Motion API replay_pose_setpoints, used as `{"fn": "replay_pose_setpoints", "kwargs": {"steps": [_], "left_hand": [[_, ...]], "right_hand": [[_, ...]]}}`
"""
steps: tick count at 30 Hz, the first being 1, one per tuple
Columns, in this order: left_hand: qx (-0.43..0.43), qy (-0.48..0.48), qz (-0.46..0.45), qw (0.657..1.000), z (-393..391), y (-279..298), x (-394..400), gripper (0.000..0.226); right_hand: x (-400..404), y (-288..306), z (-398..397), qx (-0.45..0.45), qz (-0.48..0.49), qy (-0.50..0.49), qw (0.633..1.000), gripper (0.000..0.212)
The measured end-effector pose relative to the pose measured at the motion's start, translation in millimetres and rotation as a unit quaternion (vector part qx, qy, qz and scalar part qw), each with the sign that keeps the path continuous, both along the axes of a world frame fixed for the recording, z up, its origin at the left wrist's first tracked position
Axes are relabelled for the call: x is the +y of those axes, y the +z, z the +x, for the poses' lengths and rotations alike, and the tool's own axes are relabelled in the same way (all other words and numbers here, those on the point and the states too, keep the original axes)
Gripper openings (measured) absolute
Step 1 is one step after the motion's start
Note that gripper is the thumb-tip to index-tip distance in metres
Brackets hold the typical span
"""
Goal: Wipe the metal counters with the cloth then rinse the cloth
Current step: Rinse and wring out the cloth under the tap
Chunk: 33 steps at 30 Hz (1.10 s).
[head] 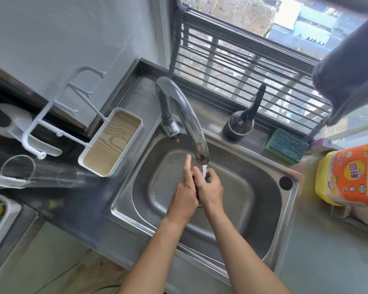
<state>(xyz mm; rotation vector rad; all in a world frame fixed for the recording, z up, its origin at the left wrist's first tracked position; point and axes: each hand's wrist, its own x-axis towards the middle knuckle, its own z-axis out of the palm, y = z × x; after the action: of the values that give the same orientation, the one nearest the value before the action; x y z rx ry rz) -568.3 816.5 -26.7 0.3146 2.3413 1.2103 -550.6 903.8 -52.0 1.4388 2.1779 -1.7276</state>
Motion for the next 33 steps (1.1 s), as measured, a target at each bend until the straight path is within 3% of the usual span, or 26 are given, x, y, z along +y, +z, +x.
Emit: {"fn": "replay_pose_setpoints", "kwargs": {"steps": [7, 14, 17, 19, 21, 23, 24, 28, 31, 33], "left_hand": [[0.034, -0.015, -0.03, 0.999, 3.7, -10.4, -0.4, 0.068], [-0.056, 0.051, 0.006, 0.997, 1.9, -21.3, -6.8, 0.025], [-0.075, 0.139, -0.01, 0.987, -6.3, -22.1, -5.2, 0.016], [-0.132, 0.25, -0.001, 0.959, -11.7, -18.9, -2.4, 0.025], [-0.254, 0.352, 0.053, 0.899, -15.6, -17.7, 0.8, 0.035], [-0.359, 0.373, 0.105, 0.849, -14.9, -20.1, 3.6, 0.056], [-0.378, 0.359, 0.112, 0.846, -12.8, -21.4, 5.4, 0.057], [-0.375, 0.375, 0.147, 0.835, -11.9, -26.4, 12.5, 0.027], [-0.373, 0.406, 0.191, 0.812, -10.5, -26.0, 15.6, 0.014], [-0.365, 0.424, 0.197, 0.805, -9.3, -20.6, 16.9, 0.017]], "right_hand": [[-1.3, 5.8, -6.9, -0.028, 0.039, -0.007, 0.999, 0.037], [3.4, 0.7, -4.8, -0.071, 0.009, -0.008, 0.997, 0.045], [4.3, -0.8, -0.9, -0.067, -0.021, -0.031, 0.997, 0.04], [5.8, -0.4, 2.9, -0.061, -0.013, -0.077, 0.995, 0.032], [5.7, 4.3, 5.7, -0.052, -0.009, -0.111, 0.992, 0.026], [0.2, 6.5, 7.4, -0.023, -0.022, -0.08, 0.996, 0.02], [-3.7, 8.1, 8.5, 0.001, -0.038, -0.059, 0.998, 0.019], [-11.8, 9.4, 11.4, 0.073, -0.042, -0.051, 0.995, 0.028], [-10.5, 1.2, 12.6, 0.022, -0.022, -0.056, 0.998, 0.025], [-10.1, -2.8, 11.7, -0.02, -0.05, -0.033, 0.998, 0.023]]}}
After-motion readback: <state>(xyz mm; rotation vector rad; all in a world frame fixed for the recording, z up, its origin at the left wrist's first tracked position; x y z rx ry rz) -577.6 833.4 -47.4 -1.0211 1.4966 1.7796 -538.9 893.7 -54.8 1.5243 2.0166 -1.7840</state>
